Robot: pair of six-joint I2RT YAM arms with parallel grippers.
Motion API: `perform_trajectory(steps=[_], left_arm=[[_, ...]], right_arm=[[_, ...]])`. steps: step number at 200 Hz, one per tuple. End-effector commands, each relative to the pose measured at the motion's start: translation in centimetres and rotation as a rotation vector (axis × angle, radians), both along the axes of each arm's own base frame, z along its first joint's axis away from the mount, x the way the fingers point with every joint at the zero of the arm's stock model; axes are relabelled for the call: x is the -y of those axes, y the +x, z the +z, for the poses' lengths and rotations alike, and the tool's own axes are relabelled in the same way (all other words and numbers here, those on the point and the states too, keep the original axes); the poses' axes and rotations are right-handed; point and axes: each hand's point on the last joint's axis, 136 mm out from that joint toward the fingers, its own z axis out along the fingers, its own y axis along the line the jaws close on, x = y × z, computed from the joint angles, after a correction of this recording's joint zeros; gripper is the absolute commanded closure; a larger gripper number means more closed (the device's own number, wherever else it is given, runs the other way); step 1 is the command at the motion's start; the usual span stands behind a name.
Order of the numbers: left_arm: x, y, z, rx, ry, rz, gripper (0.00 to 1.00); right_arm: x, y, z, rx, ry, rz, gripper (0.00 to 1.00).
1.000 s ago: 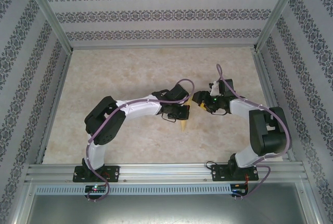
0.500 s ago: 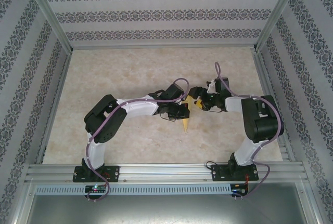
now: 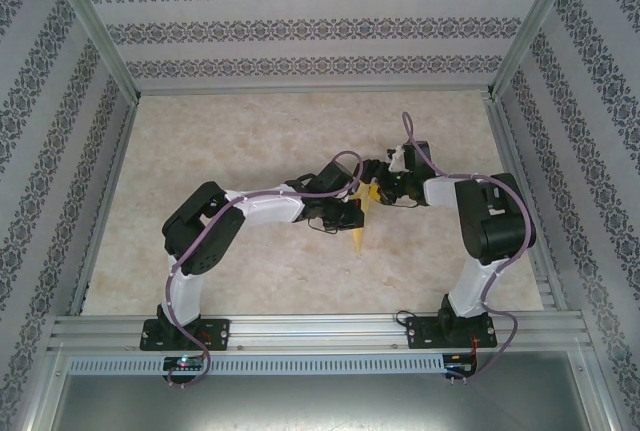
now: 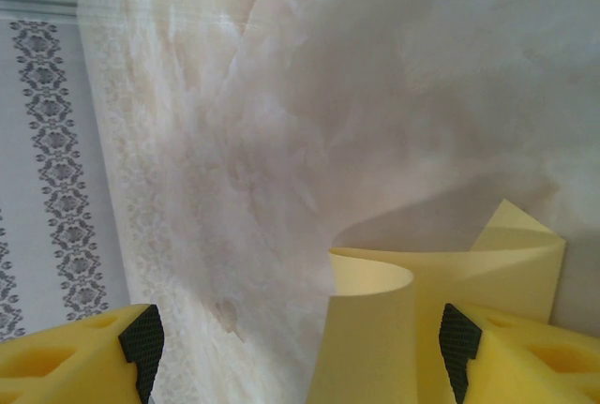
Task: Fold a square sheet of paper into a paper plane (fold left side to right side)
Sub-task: Fold the wing for the fifth time at the center of the table.
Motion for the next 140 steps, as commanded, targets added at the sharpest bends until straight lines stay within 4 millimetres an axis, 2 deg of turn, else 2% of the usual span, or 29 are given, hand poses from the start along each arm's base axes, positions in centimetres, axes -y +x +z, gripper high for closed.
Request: perform_trajectory(steps=[1, 59, 114, 140], left_arm=[[-0.5, 0.6, -0.9, -0.013, -0.003, 0.021, 1.0], [-1.3, 0.8, -1.7, -0.01, 0.003, 0.018, 1.0], [-1.5, 0.9, -2.0, 0.005, -0.022, -0.022, 0.97], [-1.3, 0.9, -1.2, 0.019, -0.05, -0.046, 0.97]], right_arm=[[-0.2, 0.0, -0.9, -0.023, -0.057, 0.023, 0.21], [0.1, -0.9, -3.2, -0.088, -0.122, 0.046, 0.2], [0.1, -1.0, -3.4, -0.091, -0.145, 0.064, 0.19], [0.1, -0.9, -3.5, -0.087, -0.154, 0.072, 0.19]])
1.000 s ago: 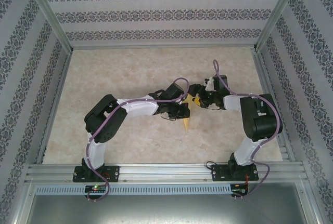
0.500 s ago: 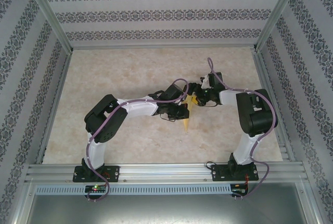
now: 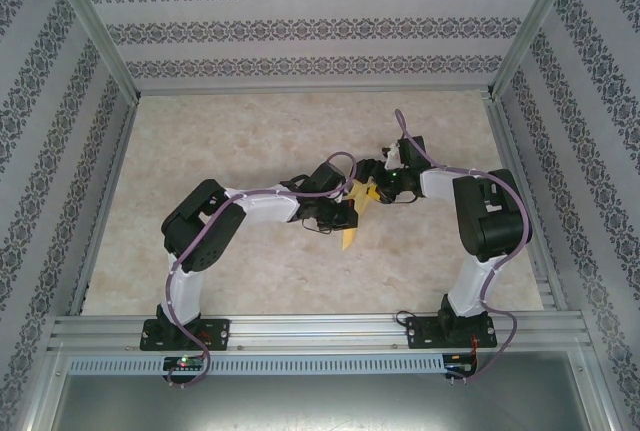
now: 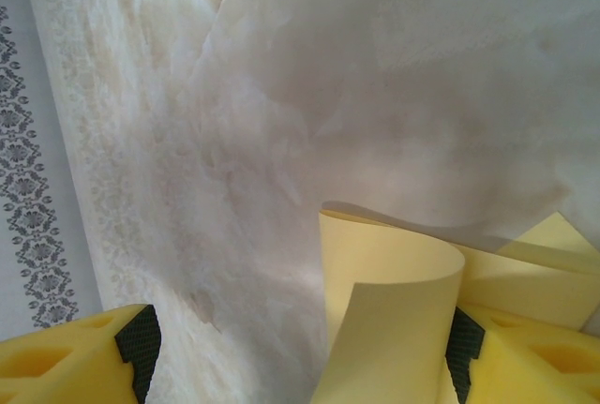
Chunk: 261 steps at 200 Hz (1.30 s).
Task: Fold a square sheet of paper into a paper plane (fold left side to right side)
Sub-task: Fold the wing for the fifth time at the center of the table.
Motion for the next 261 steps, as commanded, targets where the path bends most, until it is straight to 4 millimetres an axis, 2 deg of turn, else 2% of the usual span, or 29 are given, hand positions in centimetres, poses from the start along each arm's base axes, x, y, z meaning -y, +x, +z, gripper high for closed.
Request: perform_trajectory(steps=[1, 30, 101, 127, 164, 179, 198, 207, 221, 261], left_arm=[[0.1, 0.4, 0.2, 0.031, -0.038, -0.043, 0.97], [0.1, 0.3, 1.0, 0.048, -0.048, -0.058, 0.95], [-1.6, 0.8, 0.6, 0.058, 0.003, 0.001, 0.94], [-1.9, 0.9, 0.4, 0.049, -0.001, 0.023, 0.95], [-1.8, 0.9, 0.7, 0.054, -0.016, 0.02, 0.95], [-1.6, 0.9, 0.9, 0.053, -0.024, 0.019, 0.96], [-1.5, 1.0, 1.2, 0.059, -0.033, 0.018, 0.96], [-1.5, 1.0, 1.4, 0.06, -0.038, 0.022, 0.95], [-1.4, 1.1, 1.7, 0.063, -0.044, 0.022, 0.95], [-1.1, 1.4, 2.7, 0.071, -0.063, 0.026, 0.95]], right_arm=[[0.4, -0.8, -2.9, -0.05, -0.084, 0.013, 0.19], [-0.2, -0.3, -2.5, -0.043, -0.063, 0.024, 0.19], [-1.8, 1.1, -1.4, -0.014, -0.057, 0.067, 0.2], [-1.2, 1.9, 0.0, 0.037, -0.052, 0.043, 0.2], [0.5, 3.0, 3.7, 0.128, -0.017, -0.005, 0.19], [1.4, 3.0, 4.8, 0.152, -0.017, -0.026, 0.19], [2.7, 2.4, 5.1, 0.154, -0.041, -0.057, 0.2], [3.2, 2.0, 4.9, 0.15, -0.06, -0.067, 0.24], [3.8, 1.3, 4.2, 0.128, -0.092, -0.074, 0.36], [4.5, 0.0, 1.4, 0.063, -0.13, -0.095, 0.87]])
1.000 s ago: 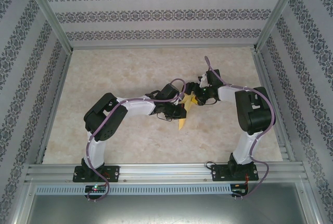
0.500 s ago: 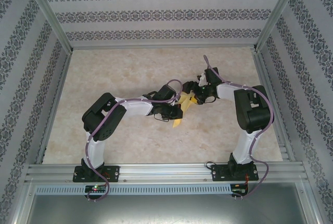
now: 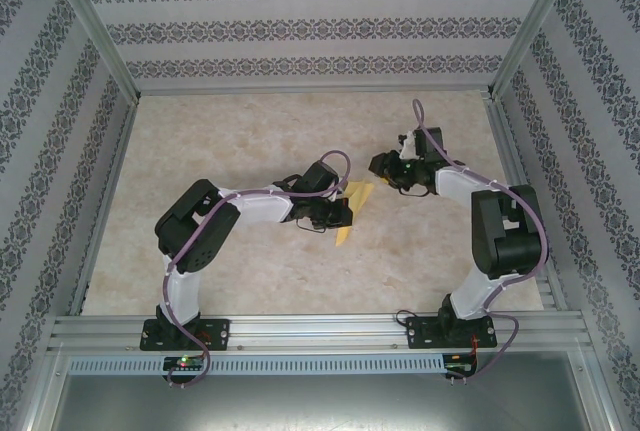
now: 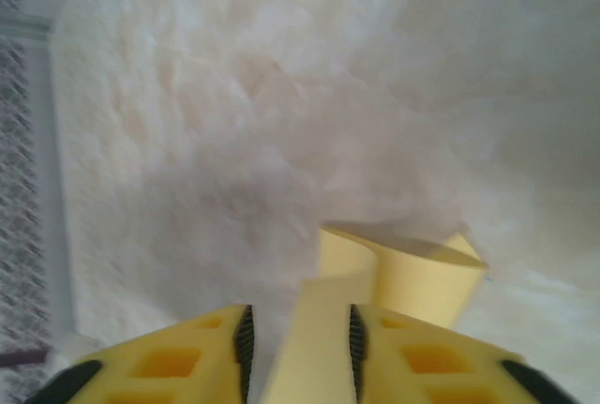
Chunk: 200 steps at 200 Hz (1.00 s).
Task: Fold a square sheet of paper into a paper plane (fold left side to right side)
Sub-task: Fold the wing for the fifth time at the center of the table.
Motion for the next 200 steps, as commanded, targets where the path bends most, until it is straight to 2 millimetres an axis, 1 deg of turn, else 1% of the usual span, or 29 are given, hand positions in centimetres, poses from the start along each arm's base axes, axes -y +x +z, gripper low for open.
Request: perform_trajectory(steps=[1, 16, 39, 70, 114, 134, 169, 200], left_arm=[[0.2, 1.0, 2.5, 0.039, -0.053, 0.019, 0.95], [0.2, 1.0, 2.5, 0.04, -0.049, 0.021, 0.95], [0.2, 1.1, 2.4, 0.035, -0.047, 0.028, 0.95], [0.4, 1.2, 2.6, 0.034, -0.054, 0.029, 0.95], [0.5, 1.2, 2.7, 0.033, -0.058, 0.026, 0.95], [0.6, 1.2, 2.7, 0.032, -0.059, 0.018, 0.95], [0.2, 1.1, 2.6, 0.055, -0.013, -0.03, 0.95], [0.4, 0.8, 2.5, 0.061, -0.007, -0.096, 0.95]], right_arm=[[0.6, -1.1, -2.4, -0.053, -0.044, -0.014, 0.88], [0.7, -1.2, -3.2, -0.073, -0.049, -0.021, 1.0], [0.6, -0.9, -3.9, -0.087, -0.042, -0.02, 1.0], [-0.8, -0.5, -4.5, -0.1, -0.016, 0.019, 1.0], [-1.8, -0.1, -5.4, -0.114, -0.013, 0.041, 1.0], [-2.3, -0.2, -5.8, -0.123, -0.025, 0.058, 1.0], [-1.8, -1.2, -7.1, -0.173, -0.094, 0.092, 1.0], [-1.3, -2.0, -8.0, -0.201, -0.149, 0.126, 1.0]])
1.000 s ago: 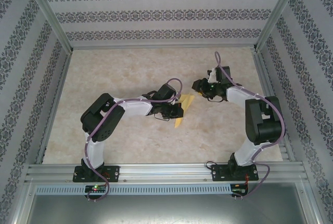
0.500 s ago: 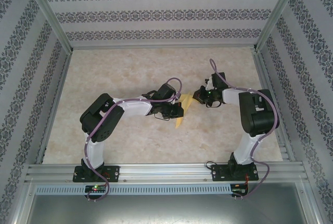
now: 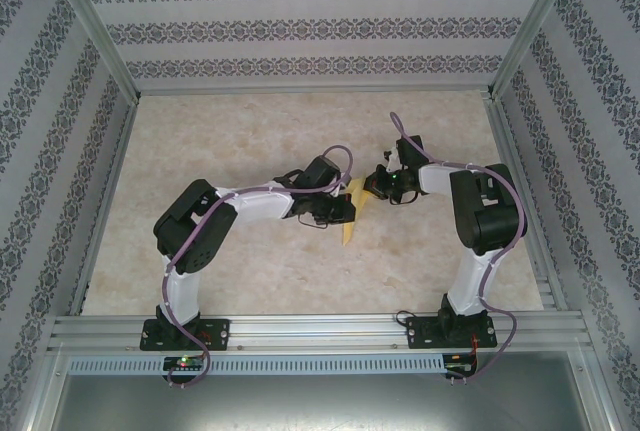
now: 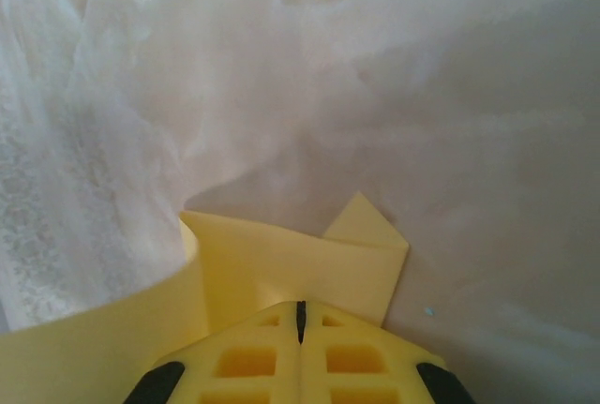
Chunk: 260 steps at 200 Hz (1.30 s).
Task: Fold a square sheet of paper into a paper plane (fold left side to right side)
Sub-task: Fold the wing for the fifth time at the center of the table.
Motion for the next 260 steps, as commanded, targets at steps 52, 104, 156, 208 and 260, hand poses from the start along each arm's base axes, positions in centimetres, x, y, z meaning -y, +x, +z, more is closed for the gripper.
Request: perform_trajectory(steps=[52, 104, 156, 208, 260], left_arm=[[-1.3, 0.4, 0.2, 0.027, 0.034, -0.11, 0.94], [-1.1, -0.4, -0.7, -0.001, -0.009, -0.169, 0.94], [-1.2, -0.5, -1.3, -0.013, -0.017, -0.197, 0.94], [-0.9, -0.3, -1.0, -0.023, -0.058, -0.2, 0.95], [-0.5, -0.1, -0.9, -0.034, -0.08, -0.184, 0.95]], right_arm=[[0.6, -1.3, -1.5, -0.039, -0.097, 0.087, 1.0], [0.5, -1.3, -1.4, -0.028, -0.103, 0.107, 1.0], [0.4, -0.6, -0.2, 0.031, -0.075, 0.096, 1.0], [2.0, 0.1, 4.0, 0.168, -0.061, 0.046, 0.77], [2.8, -2.0, 4.3, 0.206, -0.055, 0.013, 0.61]])
